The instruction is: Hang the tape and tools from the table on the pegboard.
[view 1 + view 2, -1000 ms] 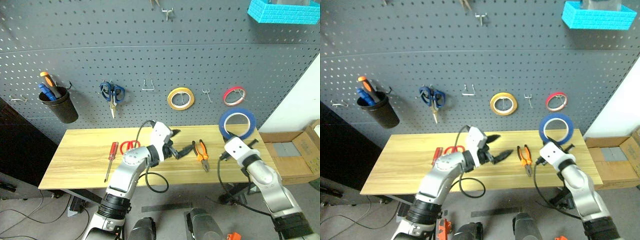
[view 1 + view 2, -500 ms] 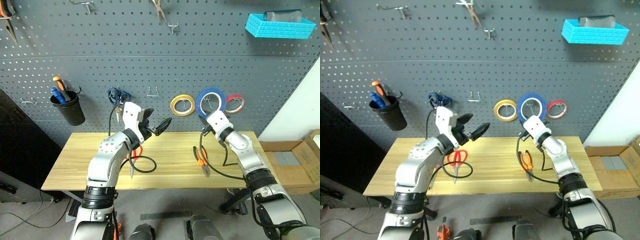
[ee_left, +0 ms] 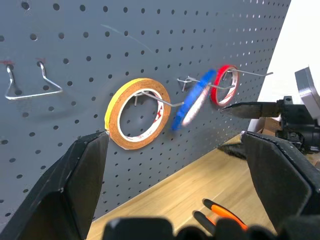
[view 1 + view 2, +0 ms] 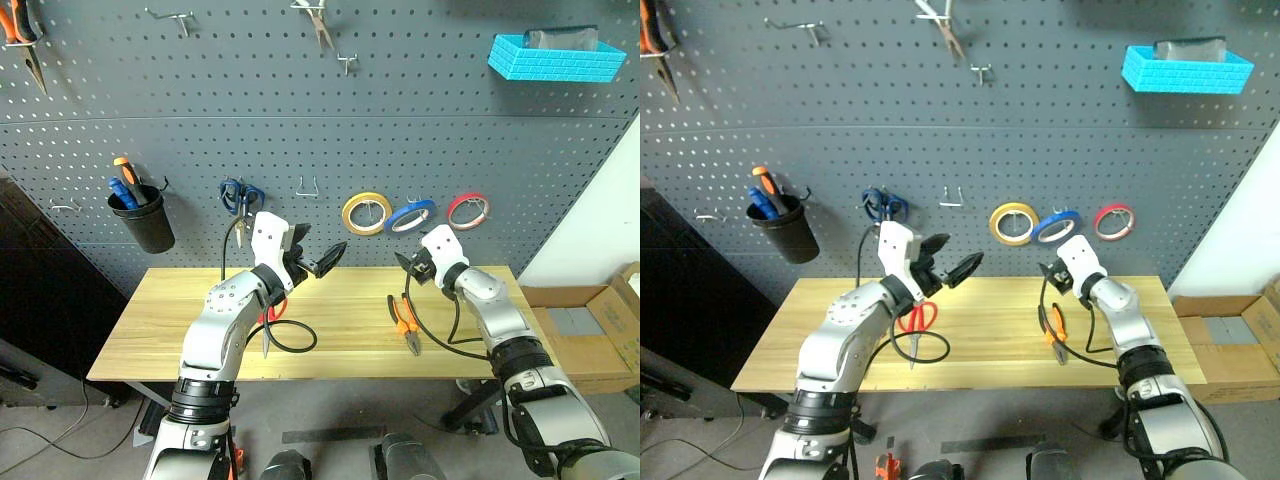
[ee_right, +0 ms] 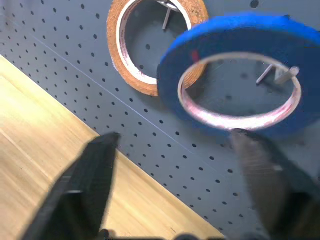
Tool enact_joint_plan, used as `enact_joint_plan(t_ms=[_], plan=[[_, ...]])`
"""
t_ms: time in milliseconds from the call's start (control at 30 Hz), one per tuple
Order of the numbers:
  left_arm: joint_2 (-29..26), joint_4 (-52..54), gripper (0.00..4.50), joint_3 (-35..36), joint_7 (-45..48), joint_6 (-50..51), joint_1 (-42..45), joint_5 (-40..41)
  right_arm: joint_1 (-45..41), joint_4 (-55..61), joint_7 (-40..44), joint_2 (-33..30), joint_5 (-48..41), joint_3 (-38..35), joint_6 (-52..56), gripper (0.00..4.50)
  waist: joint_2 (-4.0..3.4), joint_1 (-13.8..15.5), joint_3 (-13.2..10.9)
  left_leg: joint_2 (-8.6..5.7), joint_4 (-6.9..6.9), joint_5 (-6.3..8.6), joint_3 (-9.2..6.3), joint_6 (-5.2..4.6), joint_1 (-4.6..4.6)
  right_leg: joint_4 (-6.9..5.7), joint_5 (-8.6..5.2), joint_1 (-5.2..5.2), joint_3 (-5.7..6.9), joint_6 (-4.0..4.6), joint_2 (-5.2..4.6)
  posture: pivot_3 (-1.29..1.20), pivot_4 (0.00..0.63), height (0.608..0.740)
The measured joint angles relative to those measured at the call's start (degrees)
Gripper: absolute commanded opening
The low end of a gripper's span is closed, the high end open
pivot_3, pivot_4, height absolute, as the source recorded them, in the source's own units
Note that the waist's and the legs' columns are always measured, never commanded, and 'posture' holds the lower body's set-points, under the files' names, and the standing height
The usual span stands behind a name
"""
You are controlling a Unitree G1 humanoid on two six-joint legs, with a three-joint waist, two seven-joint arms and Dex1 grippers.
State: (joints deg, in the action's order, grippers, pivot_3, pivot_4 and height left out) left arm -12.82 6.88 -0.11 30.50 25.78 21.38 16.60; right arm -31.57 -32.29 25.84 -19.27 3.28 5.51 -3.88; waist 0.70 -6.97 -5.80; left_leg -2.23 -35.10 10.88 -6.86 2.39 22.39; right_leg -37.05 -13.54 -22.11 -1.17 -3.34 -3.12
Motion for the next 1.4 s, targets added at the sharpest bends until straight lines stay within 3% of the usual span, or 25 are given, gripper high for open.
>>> enact_joint_plan(t_ms=[100, 300, 467, 633, 767, 900, 1400], plan=[[0.4, 0.0, 4.5, -1.5, 0.2, -0.1, -0.2, 0.0, 4.7, 6.2, -0.2, -0.1, -0.1, -0.2, 3.3, 4.47, -0.01, 0.3, 0.0, 0.01, 0.01, 0.0, 0.01, 0.0, 0.0, 0.02, -0.01, 0.0, -0.01, 0.0, 0.0, -0.12, 0.034, 0.74], [-0.9, -0.7, 4.5, -6.1, 1.7, -1.6, -8.7, -1.6, 13.8, 21.7, -0.6, 1.8, -0.7, 0.2, 26.0, 4.47, -0.06, 0.0, 0.0, 0.1, 0.07, 0.02, 0.41, -0.02, -0.27, -0.14, -0.1, -0.08, -0.4, 0.15, 0.06, -0.15, 0.091, 0.74], [-5.2, -1.2, 4.5, -9.6, 3.9, -4.5, -16.9, -4.9, 11.0, 23.6, -7.1, 9.5, -4.1, -4.0, 48.8, 4.47, -0.04, 0.0, -1.3, 0.16, 0.08, 0.04, 0.7, -0.01, -0.58, -0.33, -0.27, -0.04, -0.87, 0.44, 0.08, -0.14, 0.164, 0.74], [-5.6, -1.4, 4.5, -10.0, 4.1, -4.8, -18.2, -5.4, 5.3, 22.2, -12.6, 12.4, -5.9, -8.7, 60.0, 4.47, 0.01, 1.0, -3.7, 0.67, 0.06, -0.1, 1.07, -0.23, -0.3, -0.15, -0.27, -0.16, -0.93, 0.42, 0.06, -0.13, 0.213, 0.74], [-5.6, 0.0, 4.5, -10.2, 3.9, -4.4, -18.4, -5.4, 5.1, 20.7, -13.2, 11.0, -6.2, -7.2, 62.9, 4.47, 0.16, 1.5, -5.0, 0.84, 0.07, -0.11, 1.49, -0.3, -0.18, -0.1, -0.23, -0.2, -0.99, 0.35, 0.07, -0.11, 0.237, 0.74], [-5.5, 2.2, 4.5, -10.3, 3.5, -3.1, -18.8, -5.3, 4.6, 17.9, -12.3, 9.9, -6.3, -5.7, 64.2, 4.47, 0.09, 1.7, -5.4, 0.89, 0.19, 0.08, 1.78, -0.52, 0.6, -0.16, -0.08, -1.13, -1.17, 0.02, 0.14, -0.09, 0.246, 0.74], [-4.9, 8.7, 4.5, -10.0, -0.1, 0.6, -22.7, -5.1, -6.7, -2.5, -12.2, 8.8, -6.1, -4.2, 53.8, 4.47, 0.69, 2.1, -7.8, 0.95, 0.09, 0.24, 2.14, -0.72, 0.57, -0.01, -0.13, -1.13, -1.34, -0.01, 0.1, -0.03, 0.265, 0.74]])
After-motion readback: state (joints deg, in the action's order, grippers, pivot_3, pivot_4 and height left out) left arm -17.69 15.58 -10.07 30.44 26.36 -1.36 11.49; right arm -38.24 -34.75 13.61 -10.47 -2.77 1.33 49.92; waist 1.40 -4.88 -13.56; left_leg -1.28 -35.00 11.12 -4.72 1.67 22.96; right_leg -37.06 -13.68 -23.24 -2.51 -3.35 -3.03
